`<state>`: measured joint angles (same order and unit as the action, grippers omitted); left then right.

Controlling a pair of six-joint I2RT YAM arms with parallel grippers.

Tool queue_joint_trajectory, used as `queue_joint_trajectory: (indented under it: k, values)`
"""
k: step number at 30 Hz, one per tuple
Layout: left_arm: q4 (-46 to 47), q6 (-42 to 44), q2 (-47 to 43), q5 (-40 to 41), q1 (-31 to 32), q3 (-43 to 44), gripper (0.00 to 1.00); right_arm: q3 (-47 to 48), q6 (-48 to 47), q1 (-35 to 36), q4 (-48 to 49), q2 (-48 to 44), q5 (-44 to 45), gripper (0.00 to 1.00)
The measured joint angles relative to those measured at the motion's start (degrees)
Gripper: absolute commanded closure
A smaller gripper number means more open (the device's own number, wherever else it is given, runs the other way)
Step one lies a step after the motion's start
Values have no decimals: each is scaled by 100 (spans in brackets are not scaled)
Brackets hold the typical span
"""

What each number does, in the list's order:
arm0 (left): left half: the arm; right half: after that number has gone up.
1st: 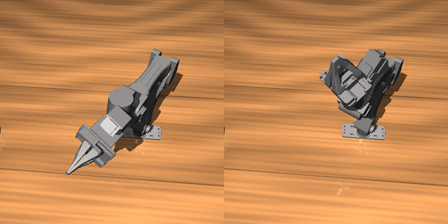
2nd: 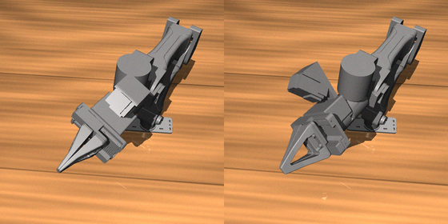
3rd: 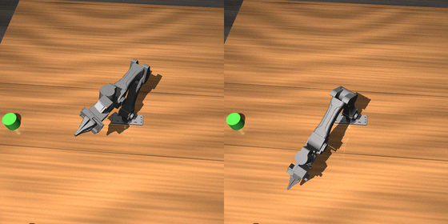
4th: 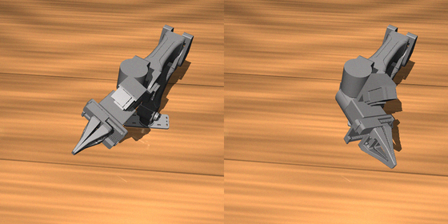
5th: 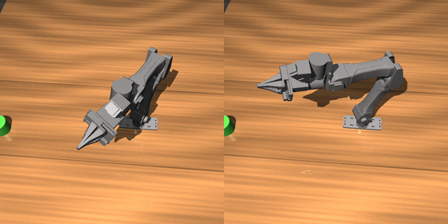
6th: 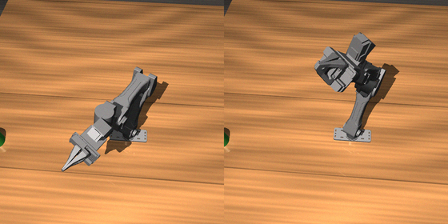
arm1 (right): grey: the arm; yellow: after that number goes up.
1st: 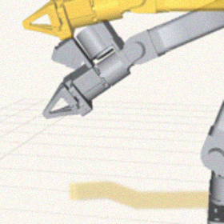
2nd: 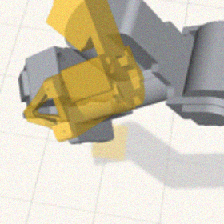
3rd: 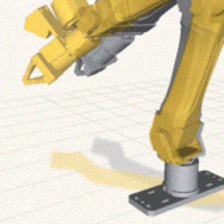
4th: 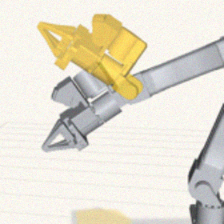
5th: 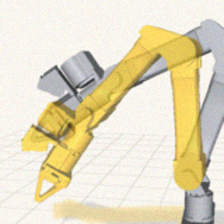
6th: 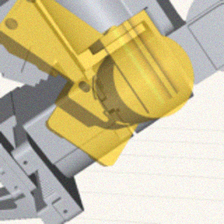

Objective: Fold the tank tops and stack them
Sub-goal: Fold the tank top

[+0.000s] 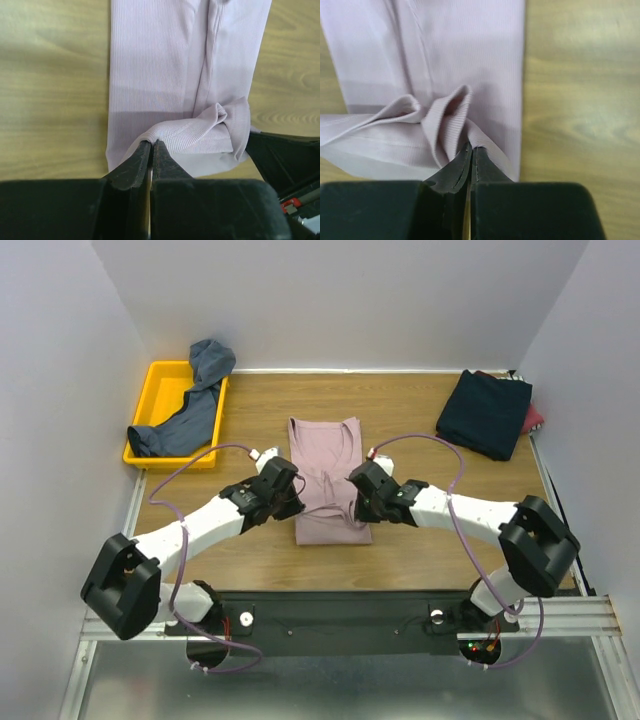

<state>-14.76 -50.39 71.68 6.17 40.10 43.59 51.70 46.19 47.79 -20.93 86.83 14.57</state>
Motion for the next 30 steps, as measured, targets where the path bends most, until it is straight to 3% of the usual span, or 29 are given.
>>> queue_joint_trajectory:
  k: [17, 30]
  values:
    - [514, 444, 855, -15, -848, 946, 100, 1589, -793, -275, 511, 1069, 79, 100]
    - [824, 717, 1799, -319, -1287, 1567, 100, 1716, -894, -929, 616, 1508, -83, 100]
